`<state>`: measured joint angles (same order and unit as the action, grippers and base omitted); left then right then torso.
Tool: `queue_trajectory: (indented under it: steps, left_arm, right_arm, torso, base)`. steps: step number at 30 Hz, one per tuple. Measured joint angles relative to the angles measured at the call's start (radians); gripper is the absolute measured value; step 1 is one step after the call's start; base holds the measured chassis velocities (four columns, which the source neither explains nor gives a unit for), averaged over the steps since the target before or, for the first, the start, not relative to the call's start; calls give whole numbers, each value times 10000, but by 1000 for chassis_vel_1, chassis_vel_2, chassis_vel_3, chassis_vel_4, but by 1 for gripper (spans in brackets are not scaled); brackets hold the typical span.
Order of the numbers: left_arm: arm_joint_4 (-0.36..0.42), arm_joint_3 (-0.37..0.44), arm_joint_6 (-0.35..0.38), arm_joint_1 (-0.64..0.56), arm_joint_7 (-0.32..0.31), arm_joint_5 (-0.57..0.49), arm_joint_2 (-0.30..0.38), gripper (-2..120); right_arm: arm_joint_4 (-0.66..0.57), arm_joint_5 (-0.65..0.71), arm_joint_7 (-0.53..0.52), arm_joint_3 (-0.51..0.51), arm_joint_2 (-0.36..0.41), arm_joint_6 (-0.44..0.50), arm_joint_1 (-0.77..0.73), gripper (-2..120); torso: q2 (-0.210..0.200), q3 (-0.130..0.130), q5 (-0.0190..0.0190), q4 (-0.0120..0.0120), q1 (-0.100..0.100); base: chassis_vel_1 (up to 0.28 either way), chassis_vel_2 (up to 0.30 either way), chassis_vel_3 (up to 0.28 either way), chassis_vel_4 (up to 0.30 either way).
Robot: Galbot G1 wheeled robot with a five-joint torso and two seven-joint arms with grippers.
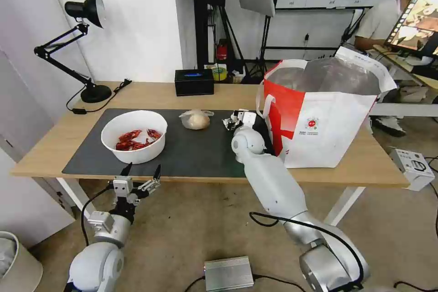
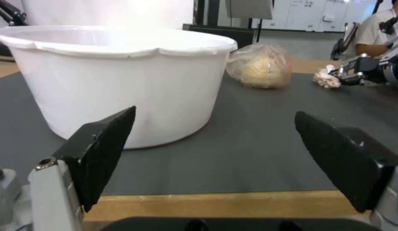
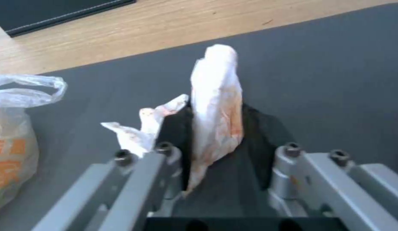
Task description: Pick up the trash from the table and place it into the takeout bag.
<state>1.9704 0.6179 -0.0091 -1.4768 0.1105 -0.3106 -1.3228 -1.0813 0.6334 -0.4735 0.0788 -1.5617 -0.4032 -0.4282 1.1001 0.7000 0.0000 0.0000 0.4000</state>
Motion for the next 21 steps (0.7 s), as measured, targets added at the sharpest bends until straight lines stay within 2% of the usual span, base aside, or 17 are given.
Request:
queue_trajectory:
  steps: [7,16,21]
  left_arm:
    - [0,28,-56,-63,7,11,-51,100]
    - [4,109,-125,-110,18,28,-112,100]
    - [0,179,-163,-123,24,14,-108,100]
  right_arm:
    - [21,-9,134,13,-30,304,-1,1]
    - [-376,-360,845,-276,229,1188,-201,0]
    - [-1254,-623,1479,-735,836,1686,-647,0]
  torso:
    - [0,0,0,0,0]
    - [-1,0,0,-1,0]
    - [-1,0,1,1,0]
  base:
    - [0,0,0,0]
    - [0,0,0,0]
    - [0,0,0,0]
